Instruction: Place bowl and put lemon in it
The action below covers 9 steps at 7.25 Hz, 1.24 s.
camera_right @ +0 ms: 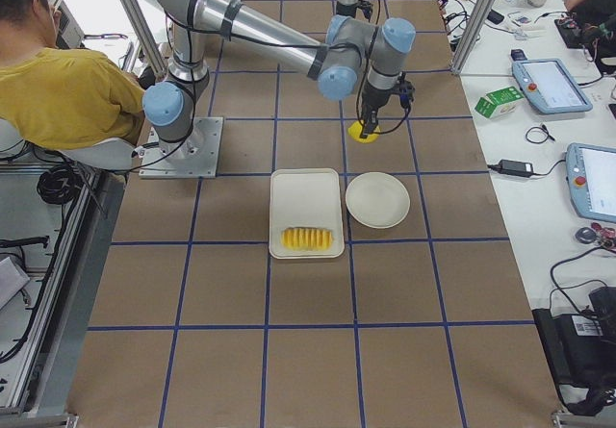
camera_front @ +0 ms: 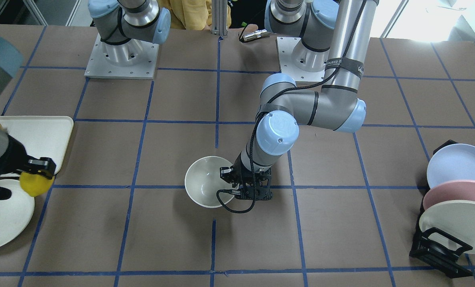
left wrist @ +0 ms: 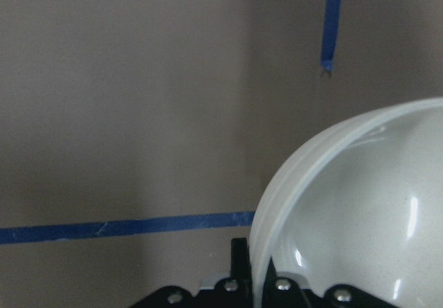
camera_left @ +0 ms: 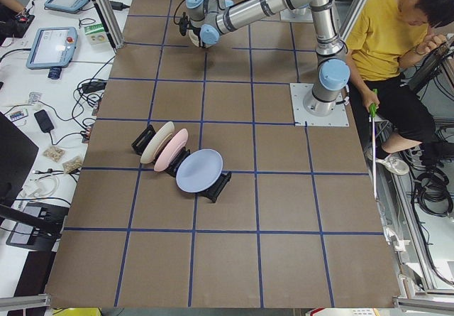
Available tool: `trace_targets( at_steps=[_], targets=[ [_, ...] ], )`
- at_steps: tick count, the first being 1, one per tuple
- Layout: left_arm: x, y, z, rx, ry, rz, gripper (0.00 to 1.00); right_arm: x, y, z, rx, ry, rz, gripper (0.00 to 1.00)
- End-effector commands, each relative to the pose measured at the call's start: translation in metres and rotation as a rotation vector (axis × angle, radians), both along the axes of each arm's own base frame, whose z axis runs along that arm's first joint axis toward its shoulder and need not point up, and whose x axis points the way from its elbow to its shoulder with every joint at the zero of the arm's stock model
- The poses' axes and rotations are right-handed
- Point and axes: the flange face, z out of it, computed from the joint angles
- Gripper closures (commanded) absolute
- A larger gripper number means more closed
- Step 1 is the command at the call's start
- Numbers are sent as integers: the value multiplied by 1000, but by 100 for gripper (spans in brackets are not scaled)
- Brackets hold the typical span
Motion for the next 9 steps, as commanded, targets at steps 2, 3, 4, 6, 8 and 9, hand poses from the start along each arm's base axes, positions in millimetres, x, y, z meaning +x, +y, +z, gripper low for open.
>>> trace_targets(
  at_steps=[2,3,4,6,8,9],
  targets=[
    [33,-6,23,-42,-117,26,4,153,22,11,-44,-1,-45,100],
    [36,-1,60,-43,-123,24,0,182,28,10,-53,-1,-2,100],
    [46,4,125,-52,-128,-37,0,213,32,9,-101,-20,43,100],
    [104,17,222,15,-197,-99,0,265,35,-4,-143,-55,102,100],
    [132,44,272,-32,-203,-97,0,313,36,-25,-195,-115,84,100],
    [136,53,284,-53,-203,-100,0,337,39,-42,-206,-121,74,100]
  ],
)
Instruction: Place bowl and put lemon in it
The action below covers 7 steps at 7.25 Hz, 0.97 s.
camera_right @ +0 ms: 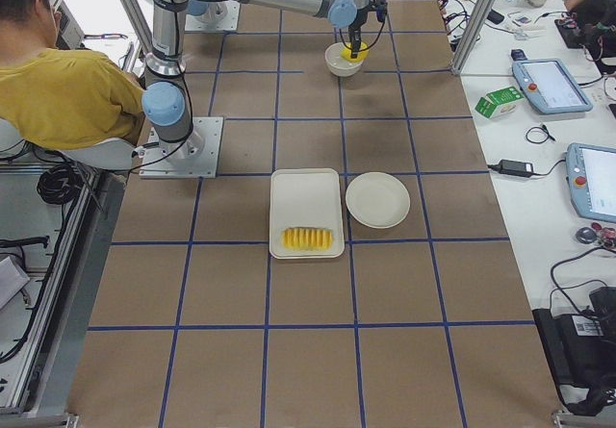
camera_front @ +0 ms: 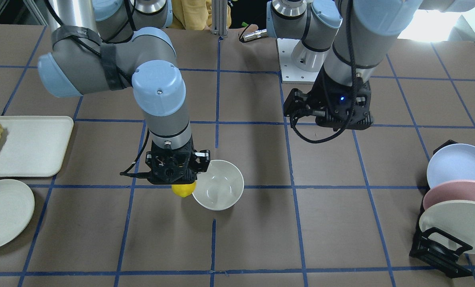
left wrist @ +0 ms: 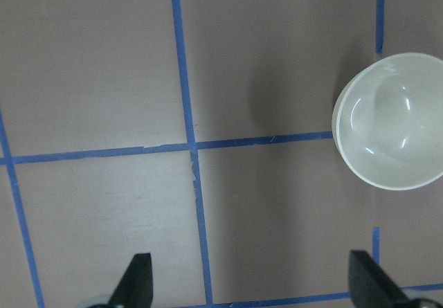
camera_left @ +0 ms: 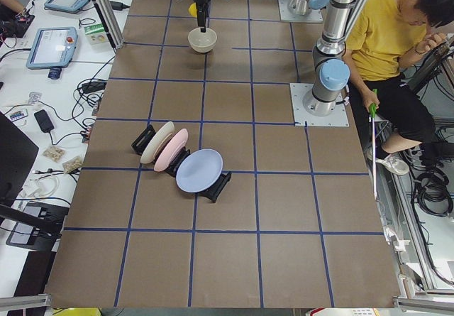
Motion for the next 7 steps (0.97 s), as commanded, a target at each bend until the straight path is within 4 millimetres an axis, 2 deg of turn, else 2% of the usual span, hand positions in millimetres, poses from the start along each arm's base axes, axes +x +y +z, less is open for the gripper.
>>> trace_targets(
  at_steps=[1,2,3,4,6,7],
  targets=[
    [14,17,14,-14,4,-38,0,50,7,-40,-9,-21,-48,100],
    [18,5,12,-61,13,-17,0,60,3,-64,-15,-27,-66,100],
    [21,9,13,-81,5,-11,0,62,2,-81,-2,-24,-71,100],
    [22,17,18,-25,1,-10,0,63,1,-96,22,-14,-74,100],
    [22,17,15,-6,1,-12,0,65,2,-106,49,-22,-72,98],
    [23,17,16,-9,1,-10,0,68,2,-111,62,-43,-69,75]
  ],
)
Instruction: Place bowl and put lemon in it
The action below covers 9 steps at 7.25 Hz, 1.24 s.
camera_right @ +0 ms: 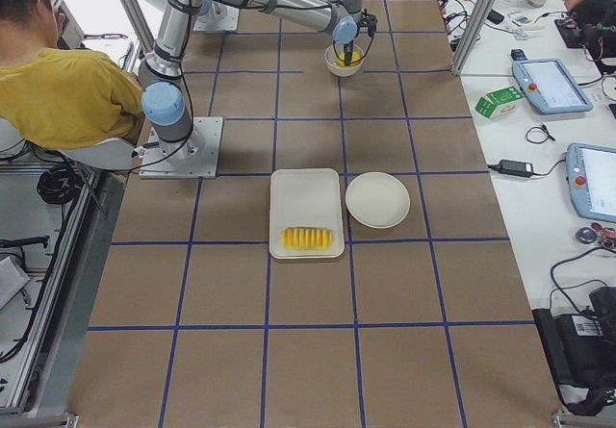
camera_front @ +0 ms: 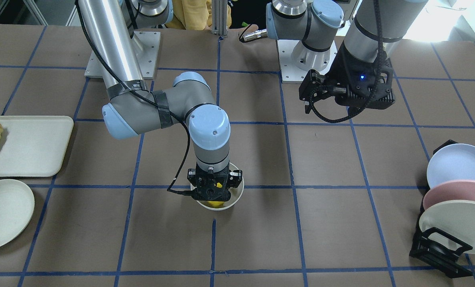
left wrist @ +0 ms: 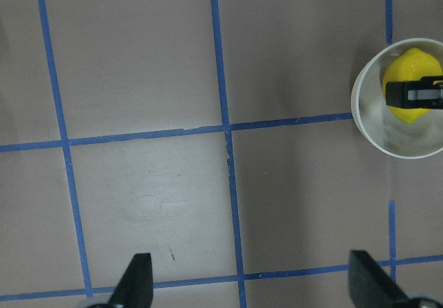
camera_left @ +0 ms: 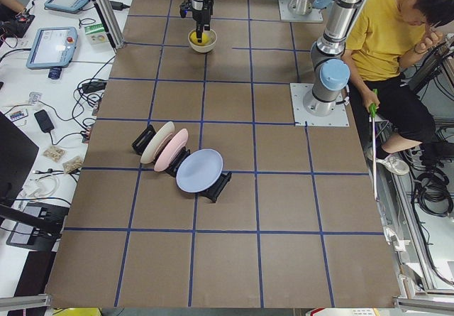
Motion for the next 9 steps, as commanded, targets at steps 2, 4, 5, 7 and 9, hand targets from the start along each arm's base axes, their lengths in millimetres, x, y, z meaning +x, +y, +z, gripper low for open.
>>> trace_targets(
  at_steps=[2,4,5,7,9],
  targets=[
    [0,1,0,1,-3,-2,0,1,1,-7,19,-5,12,25],
    [0,1,-1,5,2,-2,0,-2,2,4,7,-5,12,0],
    [1,2,0,5,-1,0,0,-4,1,9,-2,-8,9,0],
    [5,3,5,-7,2,9,0,-34,8,73,18,8,-17,0],
    [7,6,0,-1,3,17,0,-108,17,146,61,7,-83,0]
  ],
)
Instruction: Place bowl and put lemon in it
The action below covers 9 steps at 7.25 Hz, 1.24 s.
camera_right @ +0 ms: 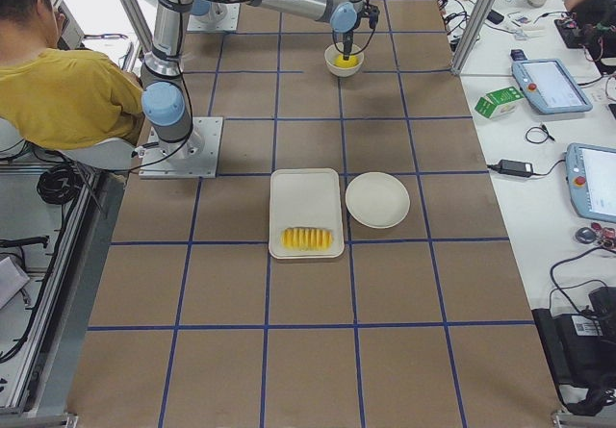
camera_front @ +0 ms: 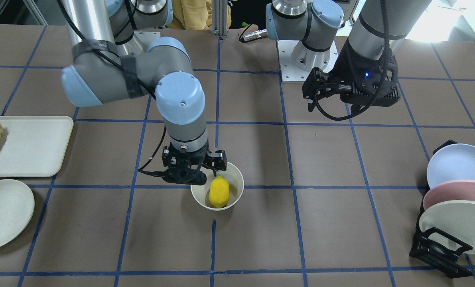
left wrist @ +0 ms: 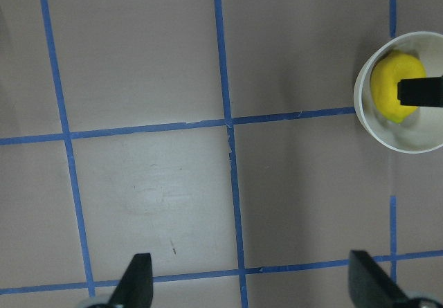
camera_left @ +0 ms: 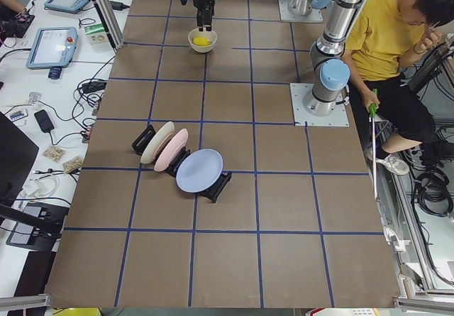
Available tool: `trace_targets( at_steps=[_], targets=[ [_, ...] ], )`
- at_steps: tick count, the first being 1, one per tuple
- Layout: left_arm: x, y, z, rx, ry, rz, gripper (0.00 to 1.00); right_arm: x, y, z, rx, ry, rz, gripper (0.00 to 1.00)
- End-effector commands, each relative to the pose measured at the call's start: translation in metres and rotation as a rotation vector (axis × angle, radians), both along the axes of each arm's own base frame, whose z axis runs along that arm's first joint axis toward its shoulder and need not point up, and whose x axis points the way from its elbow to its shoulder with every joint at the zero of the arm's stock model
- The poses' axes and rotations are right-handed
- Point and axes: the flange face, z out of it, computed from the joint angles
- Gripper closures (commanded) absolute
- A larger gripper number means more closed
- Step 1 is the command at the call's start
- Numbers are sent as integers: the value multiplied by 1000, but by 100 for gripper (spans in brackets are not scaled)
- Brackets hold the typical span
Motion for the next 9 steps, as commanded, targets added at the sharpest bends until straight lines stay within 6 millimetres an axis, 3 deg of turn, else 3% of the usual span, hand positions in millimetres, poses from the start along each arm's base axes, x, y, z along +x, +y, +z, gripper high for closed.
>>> trace_targets(
  at_steps=[1,2,3,4,5,7,9],
  targets=[
    [5,2,1,-5,-4,9,0,-75,18,80,19,2,-3,0],
    [6,5,1,0,-6,3,0,-101,33,113,-9,12,6,0],
    [6,5,2,-2,-3,6,0,-128,43,129,17,15,-27,0],
    [6,5,3,-6,-1,6,0,-153,46,131,56,4,53,0],
    [5,4,2,-6,-3,4,0,-166,60,152,33,7,50,0],
    [5,5,1,-6,-3,3,0,-176,73,160,72,12,44,0],
    [4,5,1,-6,-3,7,0,-178,74,160,79,10,36,0]
  ],
)
